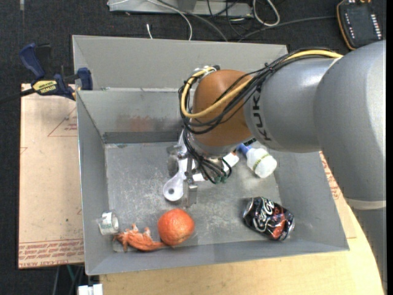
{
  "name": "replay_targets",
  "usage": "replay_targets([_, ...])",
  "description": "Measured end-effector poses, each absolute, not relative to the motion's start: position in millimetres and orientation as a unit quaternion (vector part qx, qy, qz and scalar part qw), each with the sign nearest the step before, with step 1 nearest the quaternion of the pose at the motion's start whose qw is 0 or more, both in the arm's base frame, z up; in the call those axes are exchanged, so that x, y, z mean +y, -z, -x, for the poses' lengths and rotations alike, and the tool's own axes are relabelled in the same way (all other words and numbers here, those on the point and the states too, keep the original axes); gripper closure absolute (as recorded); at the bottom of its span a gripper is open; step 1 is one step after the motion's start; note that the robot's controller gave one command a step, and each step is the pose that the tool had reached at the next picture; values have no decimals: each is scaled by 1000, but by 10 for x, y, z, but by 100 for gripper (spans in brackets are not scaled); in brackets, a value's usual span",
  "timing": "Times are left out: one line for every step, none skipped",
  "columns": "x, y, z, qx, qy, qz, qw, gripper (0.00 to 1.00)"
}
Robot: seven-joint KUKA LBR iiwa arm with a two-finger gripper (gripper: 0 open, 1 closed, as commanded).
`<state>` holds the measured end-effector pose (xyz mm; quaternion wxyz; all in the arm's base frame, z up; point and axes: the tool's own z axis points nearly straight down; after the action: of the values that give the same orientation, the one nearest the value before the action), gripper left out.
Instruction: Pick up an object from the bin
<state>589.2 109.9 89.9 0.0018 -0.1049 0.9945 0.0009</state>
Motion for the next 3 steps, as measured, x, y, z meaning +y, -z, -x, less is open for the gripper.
replay_targets([1033,-1529,-6001,985,-2,170,7,0])
replay_targets([1037,-714,-5898,993,-1,119,-1,0])
replay_targets([872,-705,-6041,940,-1,341,12,0])
